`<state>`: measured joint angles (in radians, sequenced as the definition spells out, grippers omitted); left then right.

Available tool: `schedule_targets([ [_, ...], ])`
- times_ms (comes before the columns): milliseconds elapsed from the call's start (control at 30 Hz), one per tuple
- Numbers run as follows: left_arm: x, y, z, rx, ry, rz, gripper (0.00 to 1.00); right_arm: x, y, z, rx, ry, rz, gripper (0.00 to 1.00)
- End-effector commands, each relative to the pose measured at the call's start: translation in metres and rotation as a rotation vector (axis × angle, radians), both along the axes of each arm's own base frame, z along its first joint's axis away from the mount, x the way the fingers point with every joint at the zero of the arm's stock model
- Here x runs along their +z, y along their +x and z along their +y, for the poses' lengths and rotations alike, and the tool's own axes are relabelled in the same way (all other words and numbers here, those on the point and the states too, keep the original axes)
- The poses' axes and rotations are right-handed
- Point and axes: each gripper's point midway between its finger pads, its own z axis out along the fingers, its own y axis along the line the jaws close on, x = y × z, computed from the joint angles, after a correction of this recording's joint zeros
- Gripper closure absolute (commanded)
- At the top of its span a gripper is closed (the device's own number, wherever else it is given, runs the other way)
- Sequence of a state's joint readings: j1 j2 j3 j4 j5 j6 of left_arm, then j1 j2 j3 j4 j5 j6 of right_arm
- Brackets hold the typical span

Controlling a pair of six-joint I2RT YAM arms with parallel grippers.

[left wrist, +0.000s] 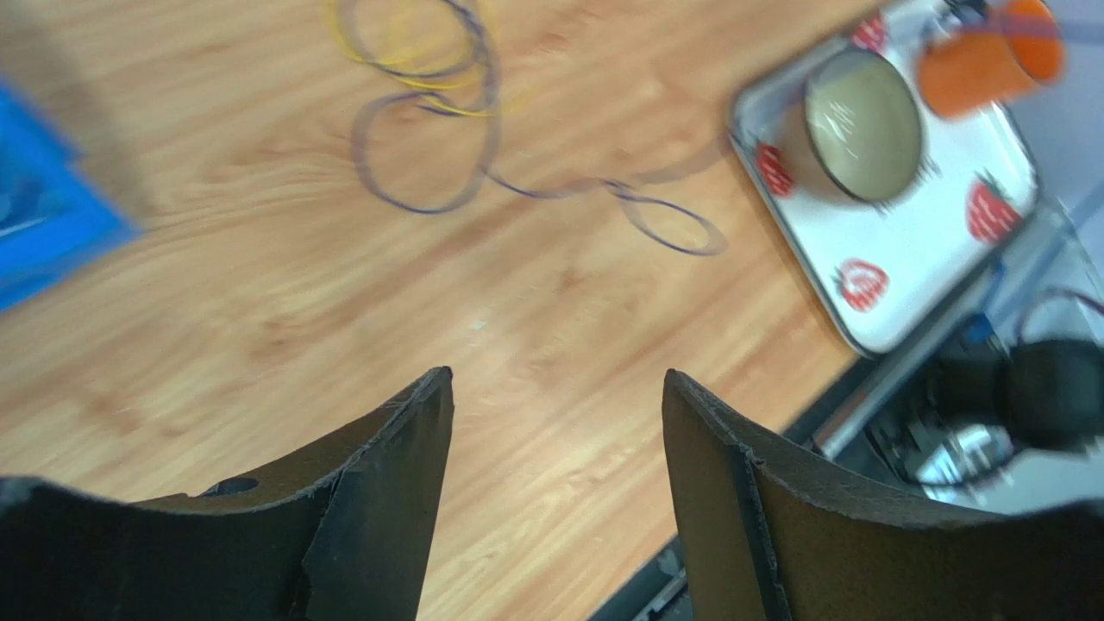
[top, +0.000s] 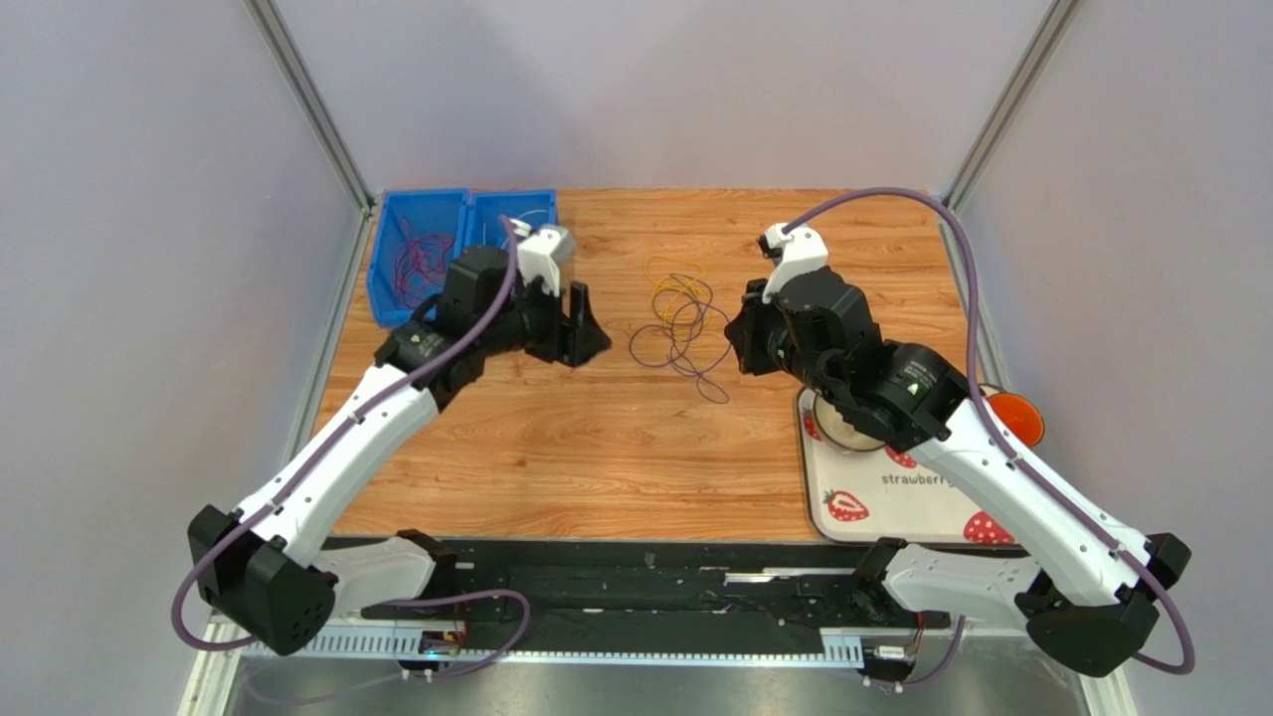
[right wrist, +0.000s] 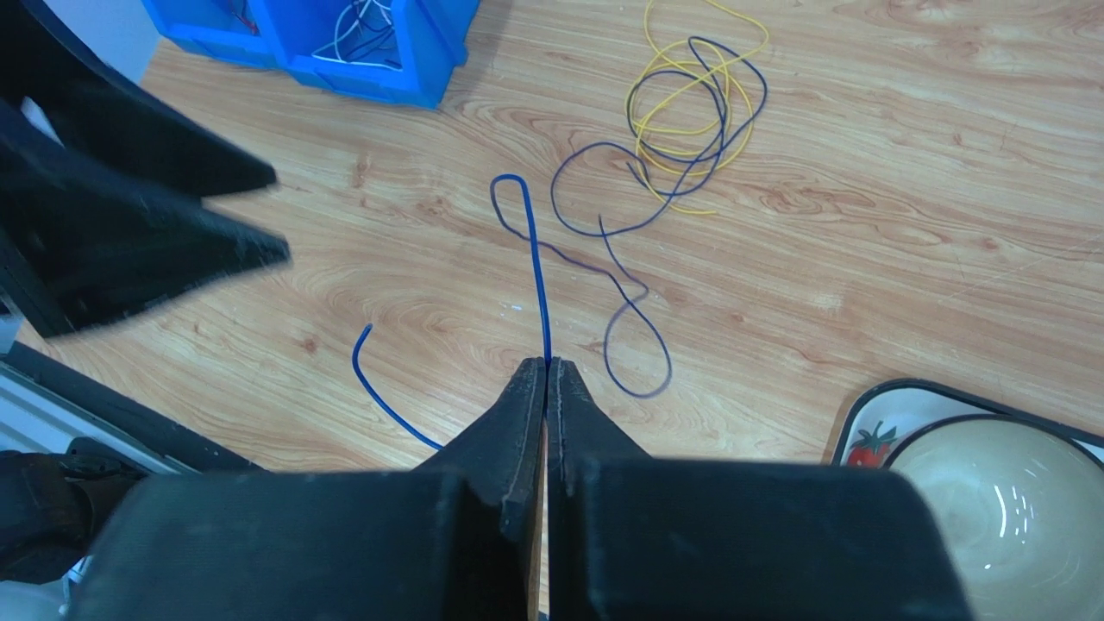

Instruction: Untangle the cables

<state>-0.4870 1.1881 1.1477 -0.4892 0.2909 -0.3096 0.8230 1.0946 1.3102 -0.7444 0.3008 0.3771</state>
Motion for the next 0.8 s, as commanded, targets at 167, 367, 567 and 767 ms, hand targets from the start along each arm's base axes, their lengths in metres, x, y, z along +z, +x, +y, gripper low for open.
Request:
schedule_targets([
  [167, 0.018, -0.02, -0.059, -0.19, -0.219, -0.101, 0.31, 0.049, -0.004, 0.011, 0.043, 0.126, -0.054, 1.0],
  [367, 0.013, -0.011, -0.078, -0.201, -0.217, -0.136, 0.32, 0.054, -0.012, 0.012, 0.062, 0.157, -0.039, 1.0],
  [567, -0.001, -0.009, -0.11, -0.238, -0.218, -0.122, 0.78, 0.055, -0.015, 0.006, 0.053, 0.157, -0.041, 1.0],
  [767, 0.009, -0.007, -0.101, -0.159, -0.176, -0.148, 1.0, 0.053, -0.017, -0.006, 0.026, 0.132, -0.054, 1.0],
])
